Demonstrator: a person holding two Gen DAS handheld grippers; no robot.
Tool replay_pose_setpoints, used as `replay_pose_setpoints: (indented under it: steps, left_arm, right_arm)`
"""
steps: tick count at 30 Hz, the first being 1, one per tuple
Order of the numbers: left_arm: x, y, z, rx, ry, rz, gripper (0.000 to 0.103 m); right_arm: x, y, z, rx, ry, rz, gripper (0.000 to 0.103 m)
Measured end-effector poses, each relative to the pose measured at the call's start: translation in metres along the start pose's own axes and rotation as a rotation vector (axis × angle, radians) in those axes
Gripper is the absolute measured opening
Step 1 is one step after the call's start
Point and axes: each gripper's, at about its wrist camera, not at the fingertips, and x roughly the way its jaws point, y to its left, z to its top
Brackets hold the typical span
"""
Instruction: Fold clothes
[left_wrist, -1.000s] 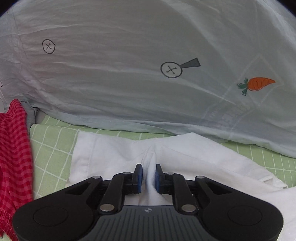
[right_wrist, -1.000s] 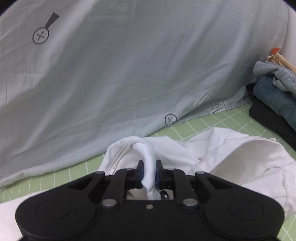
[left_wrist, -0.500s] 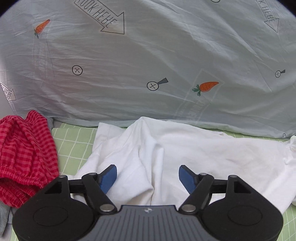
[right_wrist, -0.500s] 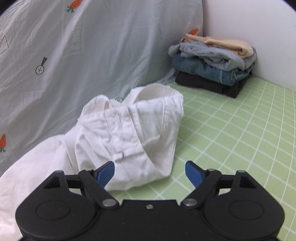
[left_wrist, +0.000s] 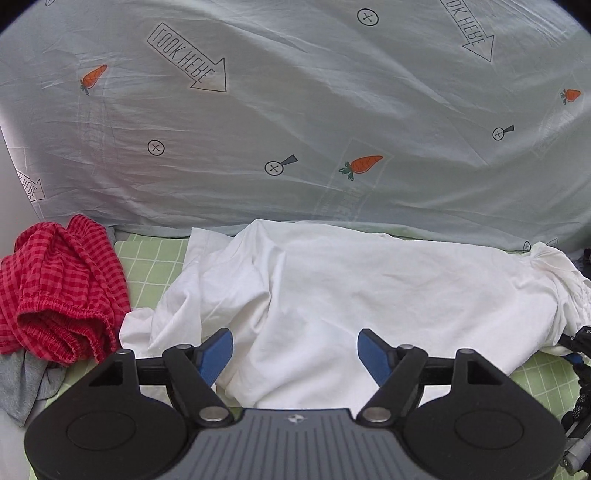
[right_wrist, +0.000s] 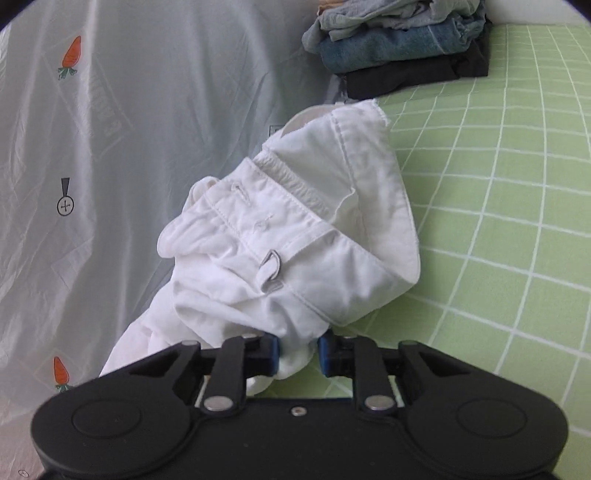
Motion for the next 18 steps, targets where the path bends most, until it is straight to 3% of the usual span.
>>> replay_pose_setpoints:
  steps: [6,8,11,13,15,17,18]
  left_arm:
    - [-0.008,0.005,-0.015,-0.049,0.037,0.030,0.075]
    - [-0.010,0.007,-0.020,-0.068,0.052,0.041,0.075]
    - [-0.009,0.010,-0.027,-0.083,0.076,0.057,0.075]
    - [-0.004,0.010,-0.032,-0.082,0.104,0.072,0.075]
    - [0.001,0.012,-0.037,-0.082,0.133,0.083,0.075]
    - [0.007,0.014,-0.041,-0.075,0.169,0.079,0.075]
    - [0.010,0.014,-0.043,-0.065,0.191,0.073,0.075]
  right_arm:
    - [-0.091,-0.041,0.067,-0.078,-0.228,-0.149,0.011]
    - [-0.112,-0.058,0.089,-0.107,-0.305,-0.242,0.010]
    - [-0.109,-0.081,0.106,-0.136,-0.301,-0.377,0.011]
    - [-0.099,-0.102,0.105,-0.075,-0.230,-0.440,0.013]
    - [-0.093,-0.124,0.097,0.006,-0.171,-0.468,0.022]
    - [-0.095,-0.129,0.081,0.016,-0.174,-0.488,0.046]
    - [-0.094,-0.127,0.074,-0.004,-0.174,-0.498,0.050]
